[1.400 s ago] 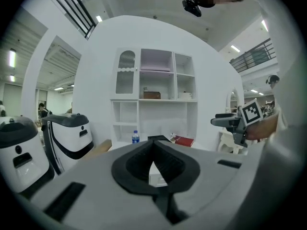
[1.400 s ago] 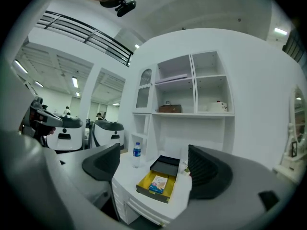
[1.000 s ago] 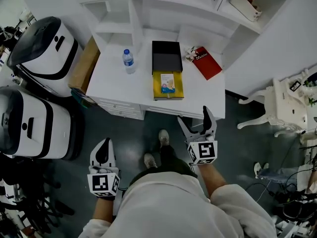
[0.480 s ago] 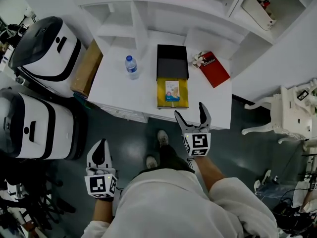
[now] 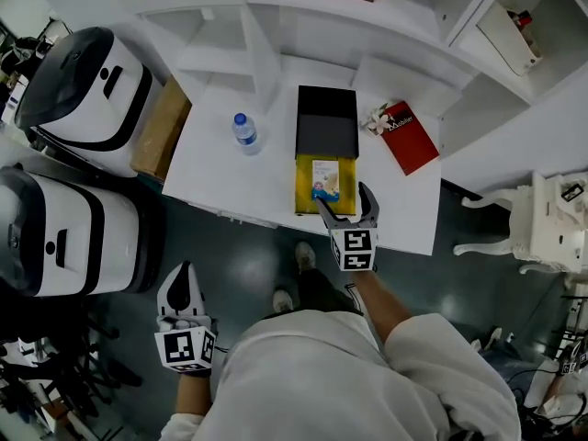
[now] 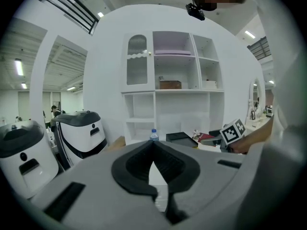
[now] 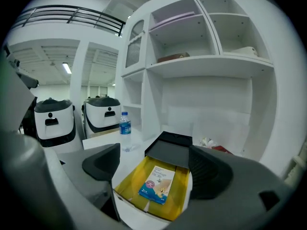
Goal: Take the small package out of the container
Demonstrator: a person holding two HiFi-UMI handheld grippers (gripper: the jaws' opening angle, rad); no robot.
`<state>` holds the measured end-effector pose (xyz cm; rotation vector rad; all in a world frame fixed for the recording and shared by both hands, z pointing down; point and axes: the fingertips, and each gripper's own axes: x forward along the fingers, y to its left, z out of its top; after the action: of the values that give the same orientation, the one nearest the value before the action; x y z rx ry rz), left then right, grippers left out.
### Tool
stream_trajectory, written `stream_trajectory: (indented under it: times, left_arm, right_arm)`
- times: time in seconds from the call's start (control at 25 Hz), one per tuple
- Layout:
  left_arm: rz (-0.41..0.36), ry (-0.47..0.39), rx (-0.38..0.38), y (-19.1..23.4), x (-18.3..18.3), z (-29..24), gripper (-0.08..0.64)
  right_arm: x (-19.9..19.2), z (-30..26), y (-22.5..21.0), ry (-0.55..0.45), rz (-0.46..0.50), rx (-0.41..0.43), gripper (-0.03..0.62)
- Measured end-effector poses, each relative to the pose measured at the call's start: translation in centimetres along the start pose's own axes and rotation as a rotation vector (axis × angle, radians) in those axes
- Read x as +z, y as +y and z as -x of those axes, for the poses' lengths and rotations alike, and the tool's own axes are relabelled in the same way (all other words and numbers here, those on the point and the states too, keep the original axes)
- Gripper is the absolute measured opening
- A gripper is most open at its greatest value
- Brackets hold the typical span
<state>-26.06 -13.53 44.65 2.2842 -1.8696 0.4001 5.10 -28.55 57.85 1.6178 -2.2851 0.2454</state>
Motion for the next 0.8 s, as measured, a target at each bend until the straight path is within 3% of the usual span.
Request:
stream_trajectory:
  times: [0.8]
  left_arm:
    - [0.045, 0.12, 0.094, 2.0, -2.4, -3.4, 0.008]
  right_arm:
    - [-11.6, -12.0, -1.8, 0.357, -0.105, -0.037, 0.437]
